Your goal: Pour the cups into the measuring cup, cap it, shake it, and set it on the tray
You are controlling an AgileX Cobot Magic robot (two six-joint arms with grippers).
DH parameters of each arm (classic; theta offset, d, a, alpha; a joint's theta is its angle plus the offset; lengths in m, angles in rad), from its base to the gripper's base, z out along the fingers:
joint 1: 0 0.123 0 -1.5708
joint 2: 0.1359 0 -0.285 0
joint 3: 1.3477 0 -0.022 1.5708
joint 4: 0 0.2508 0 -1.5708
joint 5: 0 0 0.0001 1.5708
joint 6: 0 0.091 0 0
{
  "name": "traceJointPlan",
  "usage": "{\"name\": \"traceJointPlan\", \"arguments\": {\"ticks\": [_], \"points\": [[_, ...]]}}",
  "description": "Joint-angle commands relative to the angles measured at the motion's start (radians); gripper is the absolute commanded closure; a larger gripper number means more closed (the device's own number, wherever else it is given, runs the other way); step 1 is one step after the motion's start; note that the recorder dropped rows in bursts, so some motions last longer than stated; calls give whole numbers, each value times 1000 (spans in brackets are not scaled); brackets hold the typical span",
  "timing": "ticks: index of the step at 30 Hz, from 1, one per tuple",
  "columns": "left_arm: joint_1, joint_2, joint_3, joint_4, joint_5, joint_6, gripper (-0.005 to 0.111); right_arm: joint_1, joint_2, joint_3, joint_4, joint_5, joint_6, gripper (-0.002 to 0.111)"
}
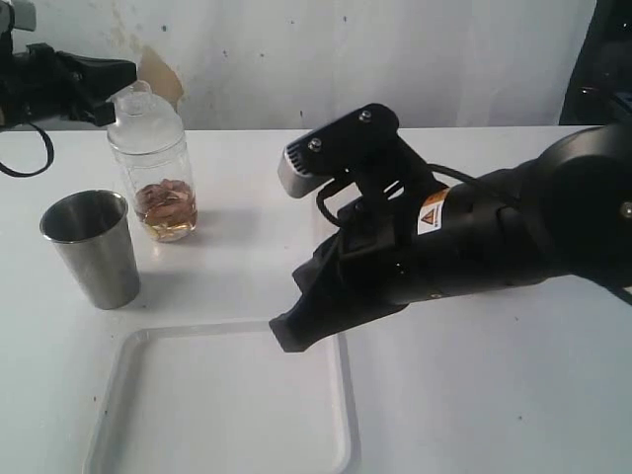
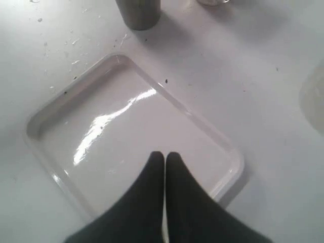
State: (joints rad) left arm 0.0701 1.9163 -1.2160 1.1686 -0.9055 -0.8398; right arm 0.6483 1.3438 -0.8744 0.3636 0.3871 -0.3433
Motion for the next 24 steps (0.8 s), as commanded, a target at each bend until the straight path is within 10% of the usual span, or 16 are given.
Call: {"name": "traceJointPlan", "arguments": {"ticks": [1, 18, 24], "points": [[-2, 48, -18, 0, -6, 5, 107, 2, -9, 10, 3, -18, 4, 108], [-2, 74, -42, 85, 80, -99, 107, 2, -9, 10, 3, -18, 4, 108], [-41, 33, -131, 333, 203, -311, 107, 2, -9, 10, 3, -18, 4, 108]]}}
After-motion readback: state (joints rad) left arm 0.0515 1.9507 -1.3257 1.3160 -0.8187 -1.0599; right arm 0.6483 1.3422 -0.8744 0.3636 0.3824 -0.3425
